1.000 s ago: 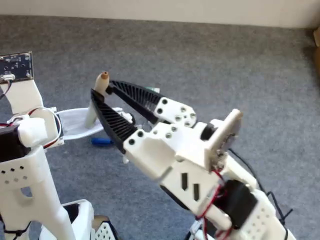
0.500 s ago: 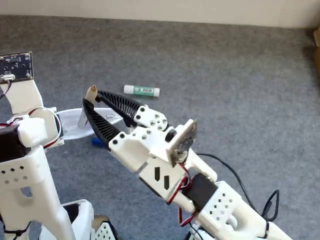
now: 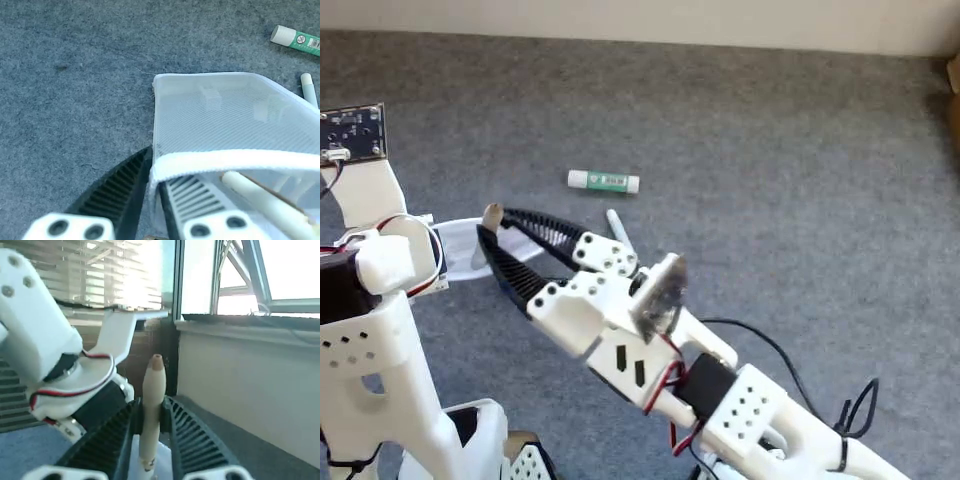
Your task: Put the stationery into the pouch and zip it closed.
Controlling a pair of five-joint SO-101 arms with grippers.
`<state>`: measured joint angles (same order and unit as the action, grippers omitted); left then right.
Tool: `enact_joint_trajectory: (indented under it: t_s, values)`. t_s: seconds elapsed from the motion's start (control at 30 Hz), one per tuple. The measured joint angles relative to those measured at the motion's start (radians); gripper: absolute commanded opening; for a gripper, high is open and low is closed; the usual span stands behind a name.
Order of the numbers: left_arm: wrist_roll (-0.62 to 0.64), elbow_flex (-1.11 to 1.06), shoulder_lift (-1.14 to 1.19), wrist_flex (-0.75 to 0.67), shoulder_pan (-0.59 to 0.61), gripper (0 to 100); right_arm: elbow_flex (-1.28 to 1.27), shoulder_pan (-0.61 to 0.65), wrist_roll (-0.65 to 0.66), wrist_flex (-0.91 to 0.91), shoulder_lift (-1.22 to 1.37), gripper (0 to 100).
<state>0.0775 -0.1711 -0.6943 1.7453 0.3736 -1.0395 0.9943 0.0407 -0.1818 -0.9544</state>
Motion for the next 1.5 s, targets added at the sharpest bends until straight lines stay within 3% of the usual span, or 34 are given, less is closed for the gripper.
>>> enact_joint_trajectory:
  t_s: [0.2, 0.4, 0.93, 1.33, 1.5]
  values:
    - [0.0, 0.0, 0.0, 0.0, 0.0, 1, 0.0, 0.008, 0.0, -0.069, 0.152, 1.0]
    - [0.0, 0.0, 0.0, 0.0, 0.0, 1, 0.0, 0.011, 0.0, -0.077, 0.173, 11.3]
    - [0.0, 0.0, 0.0, 0.0, 0.0, 1, 0.0, 0.015, 0.0, -0.057, 0.129, 11.7]
    - [0.0, 0.0, 0.0, 0.0, 0.0, 1, 0.149, 0.015, -0.002, 0.557, -0.11, 11.7]
    - [0.0, 0.0, 0.0, 0.0, 0.0, 1, 0.282, -0.075, -0.002, 0.778, -0.132, 11.7]
